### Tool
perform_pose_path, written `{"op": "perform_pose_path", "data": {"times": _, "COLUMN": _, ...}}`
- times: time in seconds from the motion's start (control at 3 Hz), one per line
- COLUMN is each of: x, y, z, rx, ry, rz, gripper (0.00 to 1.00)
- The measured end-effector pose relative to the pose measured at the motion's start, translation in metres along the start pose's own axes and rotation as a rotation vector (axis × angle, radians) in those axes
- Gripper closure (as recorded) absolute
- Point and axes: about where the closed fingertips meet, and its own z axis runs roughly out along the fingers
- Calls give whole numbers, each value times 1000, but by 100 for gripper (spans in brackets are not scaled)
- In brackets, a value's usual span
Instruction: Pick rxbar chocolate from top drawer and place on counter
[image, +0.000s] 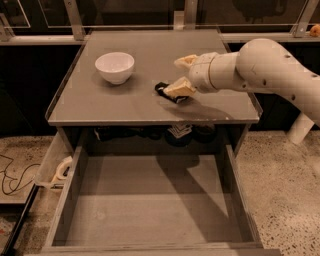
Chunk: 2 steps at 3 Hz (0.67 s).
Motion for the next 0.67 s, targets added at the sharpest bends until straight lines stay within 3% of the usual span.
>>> {"op": "perform_pose_path", "data": {"times": 0.33, "x": 0, "y": 0, "z": 0, "rx": 0, "ry": 0, "rz": 0, "gripper": 0}}
{"op": "perform_pose_path", "data": {"times": 0.67, "x": 0, "y": 0, "z": 0, "rx": 0, "ry": 0, "rz": 0, "gripper": 0}}
